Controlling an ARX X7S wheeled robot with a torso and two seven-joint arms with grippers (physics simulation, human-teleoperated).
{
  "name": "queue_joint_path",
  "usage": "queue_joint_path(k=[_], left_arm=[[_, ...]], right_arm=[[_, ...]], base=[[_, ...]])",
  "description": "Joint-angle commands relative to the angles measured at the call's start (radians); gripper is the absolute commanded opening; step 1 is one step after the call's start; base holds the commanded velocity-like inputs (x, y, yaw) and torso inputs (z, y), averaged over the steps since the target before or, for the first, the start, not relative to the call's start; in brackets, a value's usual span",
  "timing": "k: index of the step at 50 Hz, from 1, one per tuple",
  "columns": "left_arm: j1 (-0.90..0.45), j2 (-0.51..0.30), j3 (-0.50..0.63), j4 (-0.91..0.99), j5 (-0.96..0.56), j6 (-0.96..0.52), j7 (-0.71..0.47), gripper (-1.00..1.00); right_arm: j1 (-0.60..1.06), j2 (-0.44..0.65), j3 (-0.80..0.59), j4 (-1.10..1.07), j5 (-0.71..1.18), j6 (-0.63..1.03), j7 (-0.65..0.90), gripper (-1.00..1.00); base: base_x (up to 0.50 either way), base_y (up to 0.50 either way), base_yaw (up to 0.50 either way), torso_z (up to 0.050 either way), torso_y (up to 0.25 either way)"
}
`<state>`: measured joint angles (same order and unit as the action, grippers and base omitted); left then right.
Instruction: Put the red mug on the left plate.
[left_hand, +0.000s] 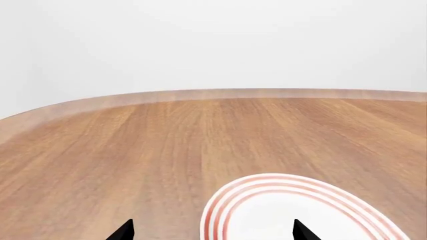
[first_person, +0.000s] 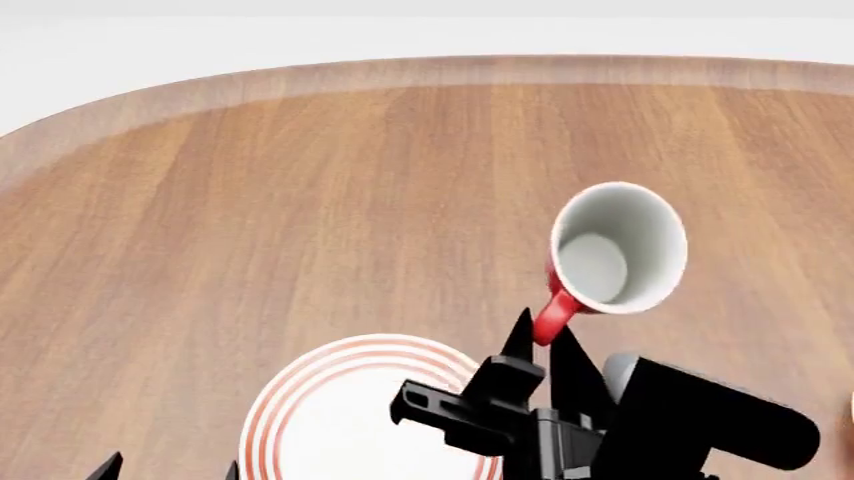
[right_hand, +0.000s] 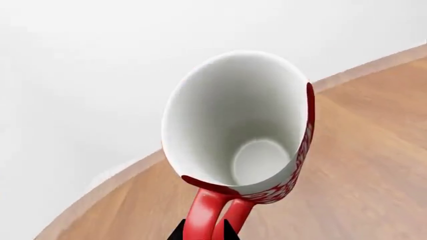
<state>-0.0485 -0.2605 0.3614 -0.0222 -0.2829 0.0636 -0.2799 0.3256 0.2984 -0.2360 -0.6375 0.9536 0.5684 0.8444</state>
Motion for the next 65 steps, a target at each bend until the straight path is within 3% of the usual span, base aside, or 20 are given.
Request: queue_joint_path(k=[1,34,44,54,65], left_arm=[[0.000,-0.002,0.005,0.003,-0.002,0.000,-0.005,1.00],[-0.001,-0.010,0.010,0.003,-0.022,0.003,-0.010,1.00],[-0.004,-0.011,0.013,0.000,-0.024,0.005,-0.012,1.00],[-0.004,-0.012,0.017,-0.001,-0.023,0.006,-0.016,1.00],[-0.004,-0.016,0.020,0.001,-0.026,0.006,-0.019,1.00]], right_arm=[[0.006,0.035,-0.126,-0.017,-0.083,0.014,-0.127,-1.00],[-0.006,0.028,-0.358,0.165,-0.241,-0.010,-0.308,-1.00],[-0.015,-0.017,-0.302,0.295,-0.094,-0.008,-0.368,-1.00],[0.055,-0.045,-0.243,0.406,0.069,0.104,-0.337,-1.00],[0.091,-0.053,-0.257,0.467,0.041,0.104,-0.340,-1.00]], base=[[0.00,0.00,0.00,0.000,0.000],[0.00,0.00,0.00,0.000,0.000],[0.00,0.00,0.00,0.000,0.000],[0.00,0.00,0.00,0.000,0.000],[0.00,0.00,0.00,0.000,0.001]])
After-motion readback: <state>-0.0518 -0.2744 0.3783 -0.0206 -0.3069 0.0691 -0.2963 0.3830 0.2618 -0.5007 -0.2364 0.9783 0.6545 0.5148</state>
